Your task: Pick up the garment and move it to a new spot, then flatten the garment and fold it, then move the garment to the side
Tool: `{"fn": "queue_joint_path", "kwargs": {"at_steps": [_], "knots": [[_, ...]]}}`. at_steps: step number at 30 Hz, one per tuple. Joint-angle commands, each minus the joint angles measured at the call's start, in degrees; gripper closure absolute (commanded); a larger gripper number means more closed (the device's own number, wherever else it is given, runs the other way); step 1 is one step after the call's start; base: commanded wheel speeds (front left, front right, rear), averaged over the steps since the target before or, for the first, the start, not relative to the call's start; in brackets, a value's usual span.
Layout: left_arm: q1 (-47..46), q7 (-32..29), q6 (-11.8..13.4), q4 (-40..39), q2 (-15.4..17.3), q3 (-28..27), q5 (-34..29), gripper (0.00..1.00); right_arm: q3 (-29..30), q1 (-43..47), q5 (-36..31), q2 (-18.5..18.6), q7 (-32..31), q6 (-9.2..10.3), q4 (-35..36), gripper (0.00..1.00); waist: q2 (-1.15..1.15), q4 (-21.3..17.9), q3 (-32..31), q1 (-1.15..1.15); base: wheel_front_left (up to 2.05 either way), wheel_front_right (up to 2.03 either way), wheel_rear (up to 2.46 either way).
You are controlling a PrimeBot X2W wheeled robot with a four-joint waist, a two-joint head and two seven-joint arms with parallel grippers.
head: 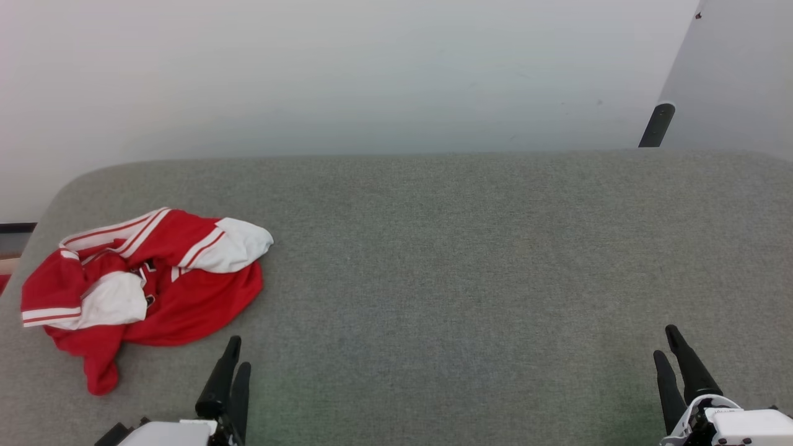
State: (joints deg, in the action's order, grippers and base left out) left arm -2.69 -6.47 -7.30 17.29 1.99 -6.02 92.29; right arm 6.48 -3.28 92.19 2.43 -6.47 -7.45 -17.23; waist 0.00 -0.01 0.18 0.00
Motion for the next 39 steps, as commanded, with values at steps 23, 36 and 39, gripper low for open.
{"fn": "queue_joint_path", "kwargs": {"at_steps": [23,36,39], "knots": [[-1.5,4.6,-0.1,-4.3,0.8,6.1,-0.8,0.0,-5.4,-0.2,-4.3,1.3,6.3,-0.02,4.1,0.0,0.0,-0.1,-0.3,0.0,0.0,0.0,0.0],[-2.2,9.0,-0.1,-4.4,2.5,9.9,-7.0,0.0,-8.3,-0.3,-11.3,2.6,9.4,-0.03,4.6,0.0,0.0,-0.2,-0.4,0.0,0.0,0.0,0.0],[-2.4,9.9,-0.2,-3.8,3.1,10.5,-10.3,0.0,-8.7,-0.2,-14.3,2.8,10.1,-0.03,4.7,0.0,0.0,-0.2,-0.5,0.0,0.0,0.0,0.0]]}}
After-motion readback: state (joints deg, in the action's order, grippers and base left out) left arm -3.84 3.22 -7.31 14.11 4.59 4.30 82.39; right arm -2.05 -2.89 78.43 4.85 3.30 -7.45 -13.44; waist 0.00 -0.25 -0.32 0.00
